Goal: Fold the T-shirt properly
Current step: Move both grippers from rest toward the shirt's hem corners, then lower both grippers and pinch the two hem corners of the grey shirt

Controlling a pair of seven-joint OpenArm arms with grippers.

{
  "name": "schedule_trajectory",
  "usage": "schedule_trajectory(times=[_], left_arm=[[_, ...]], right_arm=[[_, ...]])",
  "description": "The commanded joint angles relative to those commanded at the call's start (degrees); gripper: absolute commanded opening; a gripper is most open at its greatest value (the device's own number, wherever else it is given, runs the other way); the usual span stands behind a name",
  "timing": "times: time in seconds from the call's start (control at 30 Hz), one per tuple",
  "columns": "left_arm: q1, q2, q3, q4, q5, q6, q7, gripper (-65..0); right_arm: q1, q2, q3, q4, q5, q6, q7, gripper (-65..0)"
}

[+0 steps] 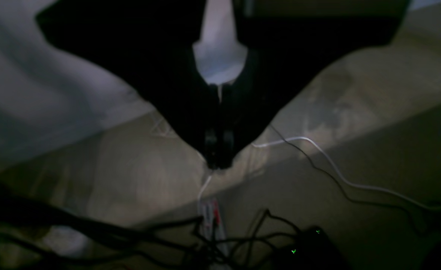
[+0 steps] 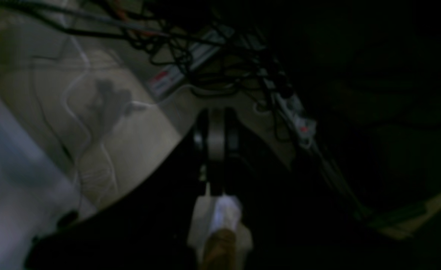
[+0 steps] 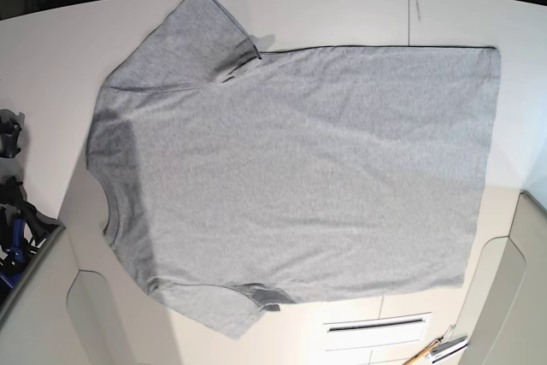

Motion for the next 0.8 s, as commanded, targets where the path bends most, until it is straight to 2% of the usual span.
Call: schedule_trajectory(times=[0.1,0.23,0.27,0.33,0.37,0.43,0.53,0.6,0.63,0.73,0.8], left_arm=[[3.98,0.00,-3.85,8.11,-2.45,0.02,3.30,-65.0],[8.09,0.02,-9.49,19.06,-6.05,0.00,10.95,-65.0],[8.83,0.00,-11.08,21.81,-6.51,-0.52,13.64,-65.0],[10.14,0.02,-13.99,27.36,-9.09,-4.07,18.08,-65.0],[10.86,0.02,-15.65,30.03,-10.64,-5.42,19.26,-65.0],[12.46,0.02,-19.23,34.93,-13.07,-6.05,19.61,-64.0],[13.35,0.02,-24.92,40.98,-13.94,-8.20,19.65,-49.3],[13.25,0.02,-28.74,43.80,-14.21,-8.37,18.40,-40.6],[13.22,0.02,-30.51,44.72,-14.97,-8.35,16.94,-38.6],[13.25,0.02,-34.88,45.40,-17.88,-8.35,11.74,-37.2],[13.22,0.02,-36.48,45.40,-18.27,-8.35,8.11,-37.2]], right_arm=[[-4.44,2.73,4.59,9.55,2.89,1.99,-2.19,-65.0],[-9.62,4.57,11.34,22.29,8.41,6.21,-6.21,-65.0],[-10.51,4.66,13.14,24.98,10.25,6.91,-7.43,-65.0],[-11.52,4.68,16.94,29.62,14.88,7.93,-10.16,-65.0],[-11.52,4.66,19.02,31.56,17.64,8.09,-11.76,-65.0],[-11.50,4.63,23.45,34.45,23.06,8.07,-12.61,-65.0],[-11.15,3.82,30.67,37.13,29.90,7.96,-12.76,-65.0],[-10.36,1.66,35.56,37.24,34.38,6.80,-14.08,-65.0],[-9.57,0.26,37.73,37.24,36.35,5.03,-16.22,-65.0],[-5.77,-3.19,42.45,37.22,39.78,-2.10,-24.61,-65.0],[-3.37,-4.74,44.28,37.20,39.60,-4.52,-28.30,-55.4]])
